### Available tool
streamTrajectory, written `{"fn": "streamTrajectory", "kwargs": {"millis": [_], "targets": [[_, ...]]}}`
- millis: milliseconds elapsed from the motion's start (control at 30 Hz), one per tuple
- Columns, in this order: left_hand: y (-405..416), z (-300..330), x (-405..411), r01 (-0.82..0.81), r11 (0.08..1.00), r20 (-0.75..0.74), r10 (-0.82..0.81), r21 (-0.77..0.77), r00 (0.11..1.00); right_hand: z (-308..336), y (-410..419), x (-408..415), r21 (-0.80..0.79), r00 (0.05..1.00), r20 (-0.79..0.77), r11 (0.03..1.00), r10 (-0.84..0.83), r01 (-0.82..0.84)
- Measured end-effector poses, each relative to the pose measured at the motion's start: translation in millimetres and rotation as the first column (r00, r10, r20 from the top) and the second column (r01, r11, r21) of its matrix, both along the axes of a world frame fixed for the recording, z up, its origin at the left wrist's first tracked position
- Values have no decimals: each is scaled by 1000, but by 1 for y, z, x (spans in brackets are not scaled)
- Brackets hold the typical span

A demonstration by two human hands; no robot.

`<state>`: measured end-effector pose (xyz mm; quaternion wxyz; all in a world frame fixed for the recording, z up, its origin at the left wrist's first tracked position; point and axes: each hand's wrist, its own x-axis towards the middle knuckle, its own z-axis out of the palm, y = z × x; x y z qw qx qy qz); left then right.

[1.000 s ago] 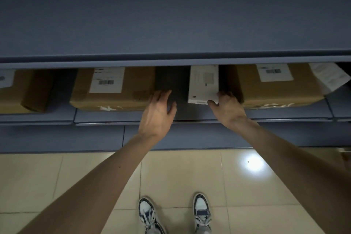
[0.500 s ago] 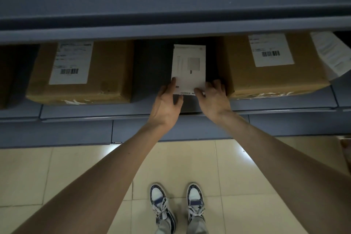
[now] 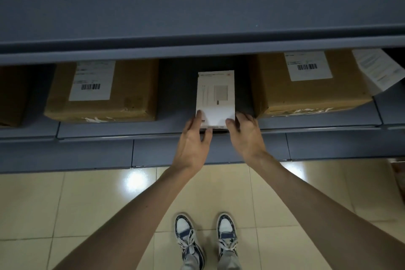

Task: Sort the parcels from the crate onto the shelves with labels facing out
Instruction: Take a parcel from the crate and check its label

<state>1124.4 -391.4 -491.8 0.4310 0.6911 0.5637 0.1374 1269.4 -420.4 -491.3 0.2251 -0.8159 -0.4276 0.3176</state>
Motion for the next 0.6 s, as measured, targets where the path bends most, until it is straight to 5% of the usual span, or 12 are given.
{"fn": "streamTrajectory", "kwargs": {"millis": [200,600], "targets": [[1,1,10,26,1000,47,-26,-1,999,23,0,5,171,977,-154,970,-146,171],[25,18,8,-153,988,202,154,-21,967,36,4,-32,360,986,-161,933,51,11]]}}
